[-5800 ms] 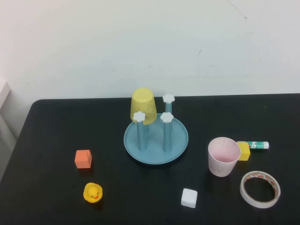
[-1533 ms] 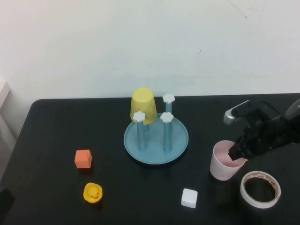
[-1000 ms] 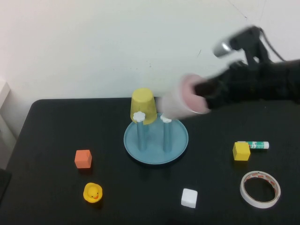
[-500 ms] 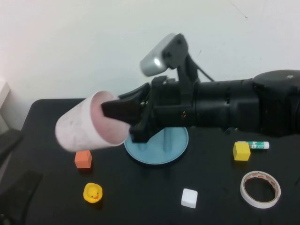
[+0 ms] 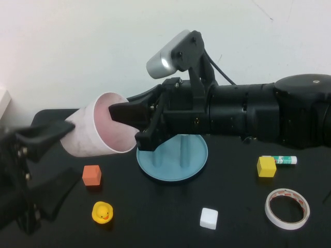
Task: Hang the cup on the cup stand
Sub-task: Adjust the cup with two arms
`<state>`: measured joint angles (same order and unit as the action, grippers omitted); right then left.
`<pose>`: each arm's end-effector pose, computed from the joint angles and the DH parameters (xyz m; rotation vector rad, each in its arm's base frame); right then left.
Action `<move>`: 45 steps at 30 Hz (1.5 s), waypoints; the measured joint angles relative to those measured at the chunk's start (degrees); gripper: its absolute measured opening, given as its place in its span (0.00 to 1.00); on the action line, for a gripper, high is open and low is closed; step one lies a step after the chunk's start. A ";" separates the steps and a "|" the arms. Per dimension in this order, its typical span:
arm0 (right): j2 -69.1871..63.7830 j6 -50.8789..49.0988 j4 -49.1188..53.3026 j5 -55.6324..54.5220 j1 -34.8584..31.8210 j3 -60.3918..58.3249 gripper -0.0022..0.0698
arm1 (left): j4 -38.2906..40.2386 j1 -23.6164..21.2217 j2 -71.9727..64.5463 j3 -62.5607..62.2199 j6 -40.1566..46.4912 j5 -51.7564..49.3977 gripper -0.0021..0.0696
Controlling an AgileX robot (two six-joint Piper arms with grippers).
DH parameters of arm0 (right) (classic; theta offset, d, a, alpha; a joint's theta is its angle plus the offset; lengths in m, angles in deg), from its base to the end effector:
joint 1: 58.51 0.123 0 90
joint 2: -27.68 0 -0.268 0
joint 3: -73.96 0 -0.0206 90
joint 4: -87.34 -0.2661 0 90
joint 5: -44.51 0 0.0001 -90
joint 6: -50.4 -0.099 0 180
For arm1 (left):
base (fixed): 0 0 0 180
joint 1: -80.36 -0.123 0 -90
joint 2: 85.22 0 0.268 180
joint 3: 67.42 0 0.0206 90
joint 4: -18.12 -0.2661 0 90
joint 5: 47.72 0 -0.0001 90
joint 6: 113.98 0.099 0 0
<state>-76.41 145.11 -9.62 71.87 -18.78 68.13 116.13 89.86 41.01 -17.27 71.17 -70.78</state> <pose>0.2840 0.2949 0.2869 -0.9245 1.6989 0.9484 0.1855 -0.0701 0.2785 -1.1062 1.7365 -1.5765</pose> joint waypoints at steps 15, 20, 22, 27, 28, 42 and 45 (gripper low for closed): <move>-0.79 -1.66 0.60 -1.17 0.34 5.12 0.07 | 1.24 -0.11 -8.09 -9.40 -1.13 -0.05 0.99; -2.20 2.29 -0.52 -2.02 0.60 6.23 0.07 | -0.15 -0.11 -9.94 -11.59 -0.73 0.43 0.99; -2.78 6.18 -1.41 -1.33 0.60 6.45 0.07 | -0.55 -0.11 -10.18 -12.05 0.97 0.77 0.99; -4.40 19.42 -2.89 3.22 0.60 6.85 0.07 | -1.73 -0.44 -10.18 -12.63 10.09 1.62 0.99; -4.63 21.68 -3.26 3.78 0.49 6.95 0.07 | -1.73 -0.58 -10.18 -12.63 10.96 1.62 0.98; -7.76 40.24 -4.57 8.59 -0.06 7.62 0.07 | -2.99 -0.67 -10.68 -12.74 13.66 4.22 0.87; -7.80 40.75 -4.57 8.72 -0.06 7.62 0.07 | -3.08 -0.67 -10.77 -12.74 13.66 4.36 0.87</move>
<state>-84.22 185.86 -14.19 80.59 -18.85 75.75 113.05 89.19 30.25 -30.01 84.83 -66.42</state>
